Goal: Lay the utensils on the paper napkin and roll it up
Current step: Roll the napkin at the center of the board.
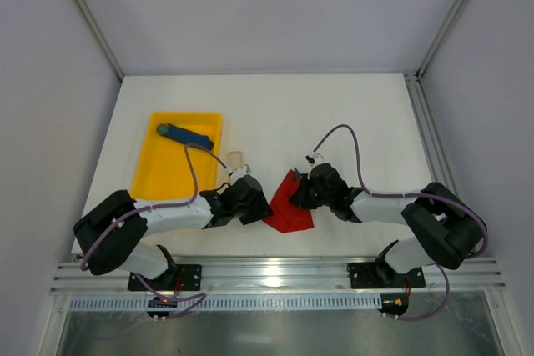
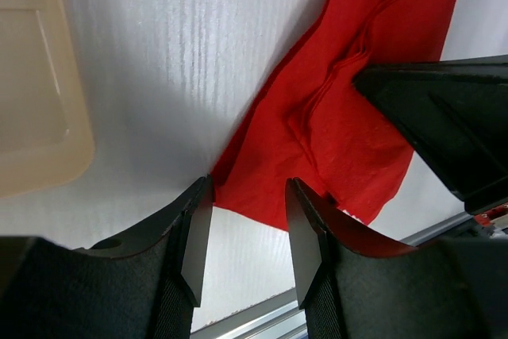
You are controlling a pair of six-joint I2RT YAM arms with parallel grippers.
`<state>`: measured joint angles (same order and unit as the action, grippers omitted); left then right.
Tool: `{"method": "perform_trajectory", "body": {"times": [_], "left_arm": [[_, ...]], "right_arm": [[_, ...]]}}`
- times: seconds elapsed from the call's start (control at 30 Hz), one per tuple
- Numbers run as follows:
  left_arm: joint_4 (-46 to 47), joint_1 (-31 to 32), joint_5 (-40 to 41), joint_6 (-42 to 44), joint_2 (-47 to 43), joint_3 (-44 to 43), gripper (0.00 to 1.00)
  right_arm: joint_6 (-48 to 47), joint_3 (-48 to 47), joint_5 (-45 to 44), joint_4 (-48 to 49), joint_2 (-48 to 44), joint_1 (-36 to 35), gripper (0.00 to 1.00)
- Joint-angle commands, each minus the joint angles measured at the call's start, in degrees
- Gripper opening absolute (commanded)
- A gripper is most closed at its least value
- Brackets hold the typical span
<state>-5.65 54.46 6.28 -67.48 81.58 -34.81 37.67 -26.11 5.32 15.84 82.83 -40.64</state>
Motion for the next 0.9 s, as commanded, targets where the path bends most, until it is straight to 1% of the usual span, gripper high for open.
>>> {"method": "perform_trajectory", "body": {"times": [0.0,0.17,0.37,0.43,0.47,0.63,0.67,0.7,0.87], "left_arm": [[1.96,0.56,0.39,-2.21,2.26,0.71,0.46],[1.61,0.83,0.57,-2.39,2.0,0.18,0.42],[1.08,0.91,0.05,-0.11,3.05,-1.84,0.32],[1.08,0.91,-0.3,0.42,3.41,-2.37,0.26],[1.08,0.91,-0.31,0.86,3.41,-2.63,0.2],[-2.16,0.92,0.74,2.09,2.36,-4.74,0.06],[-2.61,0.91,1.27,2.27,1.75,-5.09,0.02],[-3.22,0.91,1.54,2.7,1.39,-5.62,0.0],[-4.72,1.0,1.98,3.59,-0.1,-6.59,0.0]], "right_arm": [[-0.4,1.15,-1.28,-2.21,-0.47,0.12,0.04],[-0.49,1.15,-1.37,-2.21,-0.56,0.04,0.04],[-0.23,1.06,-1.28,-2.3,-0.74,0.12,0.04],[-0.23,1.06,-1.19,-2.21,-0.82,0.04,0.04],[-0.23,1.06,-1.28,-2.3,-0.91,0.04,0.04],[-0.14,1.15,-1.37,-2.3,-0.91,0.04,0.04],[-0.14,1.23,-1.37,-2.3,-0.91,0.04,0.04],[-0.14,1.15,-1.28,-2.21,-0.91,0.04,0.04],[0.03,1.06,-1.19,-2.04,-1.0,0.04,0.04]]}}
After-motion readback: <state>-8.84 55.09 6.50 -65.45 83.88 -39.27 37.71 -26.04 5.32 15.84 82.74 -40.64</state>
